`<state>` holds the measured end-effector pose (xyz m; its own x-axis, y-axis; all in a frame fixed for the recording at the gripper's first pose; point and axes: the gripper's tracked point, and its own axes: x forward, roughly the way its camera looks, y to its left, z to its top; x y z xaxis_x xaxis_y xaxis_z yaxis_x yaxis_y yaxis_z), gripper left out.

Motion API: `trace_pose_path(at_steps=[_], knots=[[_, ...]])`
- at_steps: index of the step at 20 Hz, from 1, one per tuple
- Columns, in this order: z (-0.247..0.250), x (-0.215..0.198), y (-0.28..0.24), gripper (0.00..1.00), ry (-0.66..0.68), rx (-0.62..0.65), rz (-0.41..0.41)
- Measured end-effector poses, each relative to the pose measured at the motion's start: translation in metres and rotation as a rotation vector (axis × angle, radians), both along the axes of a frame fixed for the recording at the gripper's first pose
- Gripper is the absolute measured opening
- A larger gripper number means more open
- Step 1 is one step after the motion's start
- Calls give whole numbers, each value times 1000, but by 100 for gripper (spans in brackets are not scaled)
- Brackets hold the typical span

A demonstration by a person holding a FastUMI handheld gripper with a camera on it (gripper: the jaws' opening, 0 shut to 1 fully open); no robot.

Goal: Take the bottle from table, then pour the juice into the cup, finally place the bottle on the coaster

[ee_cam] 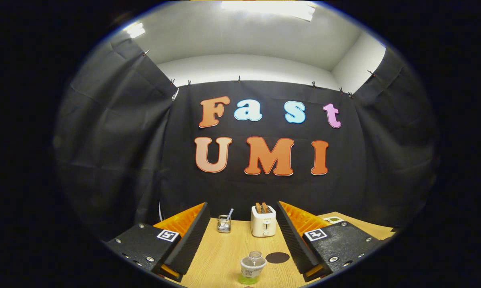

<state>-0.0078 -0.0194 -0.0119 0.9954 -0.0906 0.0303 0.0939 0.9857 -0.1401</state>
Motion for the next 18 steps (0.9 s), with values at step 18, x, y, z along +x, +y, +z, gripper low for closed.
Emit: trace_pose_path(at_steps=[18], knots=[[-202, 25, -47, 98, 223, -1, -119]])
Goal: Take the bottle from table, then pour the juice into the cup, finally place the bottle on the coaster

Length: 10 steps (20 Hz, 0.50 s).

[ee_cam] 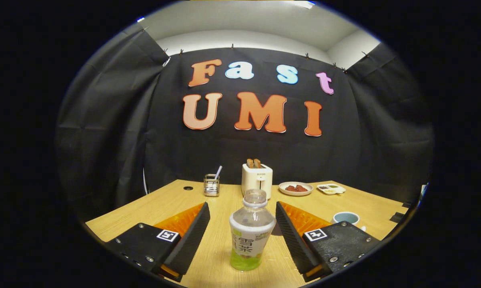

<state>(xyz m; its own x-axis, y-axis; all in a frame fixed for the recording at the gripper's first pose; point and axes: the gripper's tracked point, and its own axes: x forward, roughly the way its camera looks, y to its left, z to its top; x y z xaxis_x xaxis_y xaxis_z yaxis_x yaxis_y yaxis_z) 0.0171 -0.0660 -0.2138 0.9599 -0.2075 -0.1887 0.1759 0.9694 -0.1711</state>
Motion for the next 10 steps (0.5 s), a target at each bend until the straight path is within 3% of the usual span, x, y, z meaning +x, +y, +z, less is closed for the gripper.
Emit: trace_pose_path(at_steps=[7, 10], knots=[[-49, 7, -20, 96, 113, 8, -41], [-67, 6, -21, 86, 146, 56, -35]])
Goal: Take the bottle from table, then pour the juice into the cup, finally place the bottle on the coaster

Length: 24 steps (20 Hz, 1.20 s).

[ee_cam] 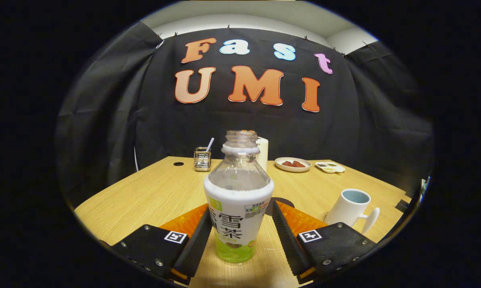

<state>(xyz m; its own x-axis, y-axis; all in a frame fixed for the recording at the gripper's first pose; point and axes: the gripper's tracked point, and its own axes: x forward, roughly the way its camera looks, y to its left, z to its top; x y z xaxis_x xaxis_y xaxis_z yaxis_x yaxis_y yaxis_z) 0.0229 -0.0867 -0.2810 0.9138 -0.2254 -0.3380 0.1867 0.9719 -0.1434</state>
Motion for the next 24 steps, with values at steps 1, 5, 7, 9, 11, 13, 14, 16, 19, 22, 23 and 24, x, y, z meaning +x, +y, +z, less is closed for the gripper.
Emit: trace_pose_path(at_steps=[1, 5, 7, 9, 11, 13, 14, 16, 19, 22, 23, 24], knots=[[-4, 1, 3, 84, -2, 26, 7], [-6, 5, -2, 67, -25, 70, -4], [-4, 5, -4, 62, -27, 89, -9], [13, 10, -6, 59, -75, 155, -18], [33, 19, -5, 59, -133, 262, -22], [48, 27, -7, 59, -179, 361, -28], [56, 30, -11, 59, -196, 400, -34], [64, 37, -18, 59, -217, 472, -52], [73, 45, -27, 59, -256, 609, -72], [79, 48, -42, 58, -303, 754, -100], [79, 47, -47, 58, -314, 795, -114], [78, 47, -53, 58, -323, 835, -129]])
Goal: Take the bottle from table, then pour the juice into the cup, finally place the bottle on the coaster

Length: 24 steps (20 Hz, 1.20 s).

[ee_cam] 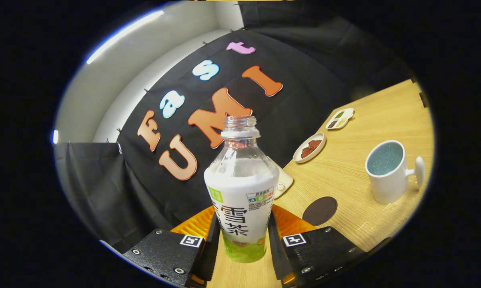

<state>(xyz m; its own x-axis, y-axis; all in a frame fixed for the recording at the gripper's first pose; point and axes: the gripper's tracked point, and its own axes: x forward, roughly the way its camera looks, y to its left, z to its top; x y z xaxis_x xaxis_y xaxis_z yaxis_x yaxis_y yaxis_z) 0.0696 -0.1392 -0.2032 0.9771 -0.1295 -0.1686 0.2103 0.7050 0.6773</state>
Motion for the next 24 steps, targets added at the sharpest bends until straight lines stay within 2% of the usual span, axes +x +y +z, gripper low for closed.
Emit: trace_pose_path(at_steps=[14, 24], knots=[[-27, -2, -56, 58, -113, 514, -158], [-47, -5, -71, 58, -121, 697, -242]])
